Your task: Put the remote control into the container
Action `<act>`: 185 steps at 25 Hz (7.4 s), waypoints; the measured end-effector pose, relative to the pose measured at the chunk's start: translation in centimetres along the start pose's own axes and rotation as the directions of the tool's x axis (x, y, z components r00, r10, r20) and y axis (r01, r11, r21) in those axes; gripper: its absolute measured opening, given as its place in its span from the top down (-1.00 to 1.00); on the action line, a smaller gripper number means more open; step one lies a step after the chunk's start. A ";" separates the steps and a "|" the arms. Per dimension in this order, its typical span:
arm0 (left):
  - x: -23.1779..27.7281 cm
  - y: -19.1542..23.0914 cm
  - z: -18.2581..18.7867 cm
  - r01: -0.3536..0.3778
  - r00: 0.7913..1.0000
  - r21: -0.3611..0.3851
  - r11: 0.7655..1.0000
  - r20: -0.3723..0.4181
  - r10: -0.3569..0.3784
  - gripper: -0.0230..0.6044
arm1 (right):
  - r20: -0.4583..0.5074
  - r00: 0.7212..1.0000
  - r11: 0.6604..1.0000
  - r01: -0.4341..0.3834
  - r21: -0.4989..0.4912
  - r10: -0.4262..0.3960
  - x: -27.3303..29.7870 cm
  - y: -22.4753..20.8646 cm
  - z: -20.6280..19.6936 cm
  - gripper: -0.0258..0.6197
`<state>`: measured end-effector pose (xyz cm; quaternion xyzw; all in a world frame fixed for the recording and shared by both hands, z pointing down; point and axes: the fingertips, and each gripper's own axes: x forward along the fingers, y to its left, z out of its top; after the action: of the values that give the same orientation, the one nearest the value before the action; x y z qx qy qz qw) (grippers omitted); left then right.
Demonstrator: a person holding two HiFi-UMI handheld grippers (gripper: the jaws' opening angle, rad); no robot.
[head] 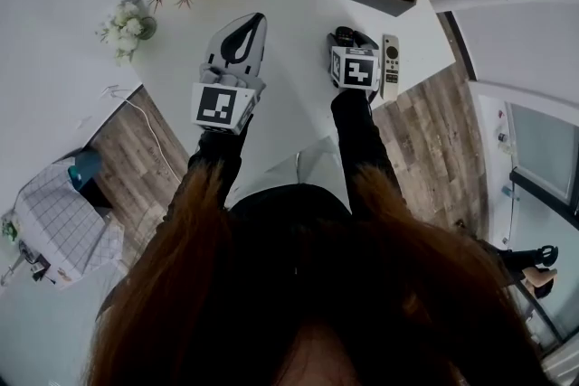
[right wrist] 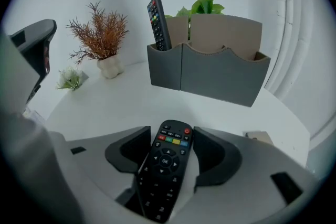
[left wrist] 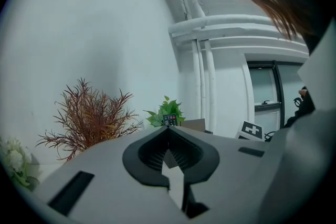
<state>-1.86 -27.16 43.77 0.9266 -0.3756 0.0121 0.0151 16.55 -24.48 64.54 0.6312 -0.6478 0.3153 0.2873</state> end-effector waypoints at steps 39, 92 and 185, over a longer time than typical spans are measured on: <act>2.3 -4.3 5.6 -0.088 0.992 0.023 0.996 0.088 0.085 0.90 | 0.622 0.769 0.988 -0.090 -0.126 0.149 -16.5 -5.3 16.4 0.73; 6.8 -3.6 3.4 -0.266 0.964 0.045 0.963 0.030 0.264 0.90 | 0.477 0.816 0.944 -0.262 -0.200 0.327 -3.8 -7.4 17.6 0.73; 6.3 -9.6 0.6 0.163 0.987 0.021 0.986 0.008 -0.163 0.90 | 0.348 0.933 0.988 0.038 0.149 -0.089 -13.2 -11.6 -0.1 0.74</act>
<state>9.36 -24.69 43.17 0.9543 -0.2986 0.0100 0.0046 28.62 -16.04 55.00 0.7167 -0.6444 0.2318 0.1316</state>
